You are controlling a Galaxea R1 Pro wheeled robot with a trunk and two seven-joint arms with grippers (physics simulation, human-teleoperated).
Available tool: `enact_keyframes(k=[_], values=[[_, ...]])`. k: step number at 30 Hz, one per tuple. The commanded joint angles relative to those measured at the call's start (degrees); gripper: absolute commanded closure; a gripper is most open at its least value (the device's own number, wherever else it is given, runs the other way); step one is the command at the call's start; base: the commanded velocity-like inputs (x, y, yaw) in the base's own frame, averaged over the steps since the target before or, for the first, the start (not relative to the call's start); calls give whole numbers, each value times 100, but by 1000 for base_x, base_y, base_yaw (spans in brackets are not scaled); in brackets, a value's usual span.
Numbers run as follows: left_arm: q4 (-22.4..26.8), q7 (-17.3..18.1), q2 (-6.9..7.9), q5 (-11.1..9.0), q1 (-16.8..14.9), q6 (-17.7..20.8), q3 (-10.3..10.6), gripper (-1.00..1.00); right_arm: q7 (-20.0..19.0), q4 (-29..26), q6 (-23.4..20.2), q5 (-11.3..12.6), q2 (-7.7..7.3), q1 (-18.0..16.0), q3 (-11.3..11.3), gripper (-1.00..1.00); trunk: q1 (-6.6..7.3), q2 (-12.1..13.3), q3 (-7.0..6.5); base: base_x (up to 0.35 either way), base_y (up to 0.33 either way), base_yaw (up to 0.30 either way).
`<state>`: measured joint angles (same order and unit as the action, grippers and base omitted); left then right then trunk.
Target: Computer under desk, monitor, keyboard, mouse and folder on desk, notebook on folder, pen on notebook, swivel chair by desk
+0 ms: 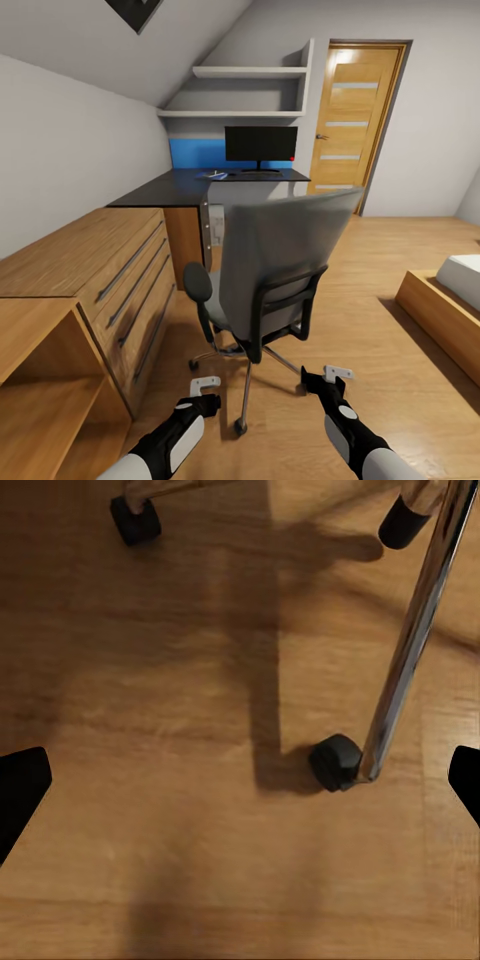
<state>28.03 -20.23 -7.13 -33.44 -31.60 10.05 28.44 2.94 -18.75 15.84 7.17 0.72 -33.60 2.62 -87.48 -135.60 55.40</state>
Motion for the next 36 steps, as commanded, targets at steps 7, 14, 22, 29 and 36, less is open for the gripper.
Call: enact_keyframes(k=[7, 14, 22, 29, 36], values=[[-6, -51, 2, -18, -4, 10, 108, -100, -12, -4, 39, 26, 37, -1, 27, -100, -2, -2, 5, 241, 0, 0], [-15, -50, -3, -16, -4, -184, 123, -100, -7, -24, 43, 22, 34, -2, 35, -100, -2, -2, 5, 151, 0, 0], [-24, -47, -9, -22, -4, -381, 141, -100, -9, -16, 49, 21, 36, -4, 29, -100, -2, -2, 5, 262, 0, 0], [-26, -47, -9, -22, -4, -413, 146, -100, -12, 14, 48, 29, 57, -3, 28, -100, -2, -2, 5, 306, 0, 0], [-26, -51, -8, -22, -4, -413, 145, -100, -12, 20, 65, 30, 60, -2, 28, -100, -2, -2, -10, 318, 0, -53]])
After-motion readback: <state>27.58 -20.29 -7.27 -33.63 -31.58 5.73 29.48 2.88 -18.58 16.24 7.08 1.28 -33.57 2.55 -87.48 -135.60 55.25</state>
